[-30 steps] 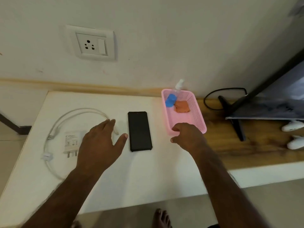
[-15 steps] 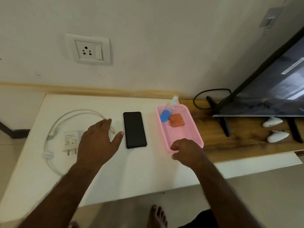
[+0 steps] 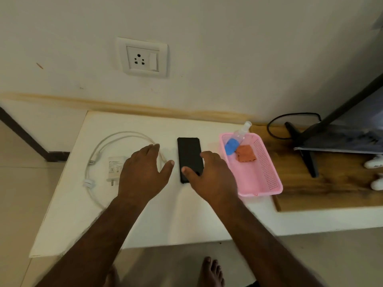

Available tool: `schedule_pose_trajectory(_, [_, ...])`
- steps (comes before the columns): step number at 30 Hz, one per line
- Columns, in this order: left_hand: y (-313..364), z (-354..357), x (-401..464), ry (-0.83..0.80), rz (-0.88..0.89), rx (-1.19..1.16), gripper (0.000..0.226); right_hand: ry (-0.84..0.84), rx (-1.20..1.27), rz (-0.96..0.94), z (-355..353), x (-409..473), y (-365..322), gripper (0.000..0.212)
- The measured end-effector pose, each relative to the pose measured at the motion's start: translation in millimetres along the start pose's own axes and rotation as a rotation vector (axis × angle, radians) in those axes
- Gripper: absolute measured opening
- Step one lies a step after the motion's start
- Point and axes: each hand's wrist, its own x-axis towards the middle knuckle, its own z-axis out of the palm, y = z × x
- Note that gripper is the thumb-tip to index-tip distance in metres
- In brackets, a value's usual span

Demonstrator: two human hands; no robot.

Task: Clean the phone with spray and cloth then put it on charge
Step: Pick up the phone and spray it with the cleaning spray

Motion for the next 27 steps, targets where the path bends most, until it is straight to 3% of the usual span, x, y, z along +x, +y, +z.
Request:
schedule_pose_trajectory(3, [-4, 2, 2, 0.012, -0.022, 0.005, 0.070, -0.069, -0.108, 0.091, 33, 27, -10, 0.093])
schedule_pose_trajectory(7, [-4, 3, 6, 0.032, -0.037, -0.020, 0.069, -0.058, -0.191, 0.153, 55, 51, -15, 0.101])
schedule_pose_trajectory(15, [-4, 3, 5, 0.029, -0.021, -0.029, 0.069, -0.088, -0.147, 0.230, 56, 66, -16, 0.092])
schedule_pose_trajectory(27, [-4, -4, 0, 0.009, -0.009, -0.049, 0.068, -0.127, -0.119, 0.198, 52, -1, -16, 0.087])
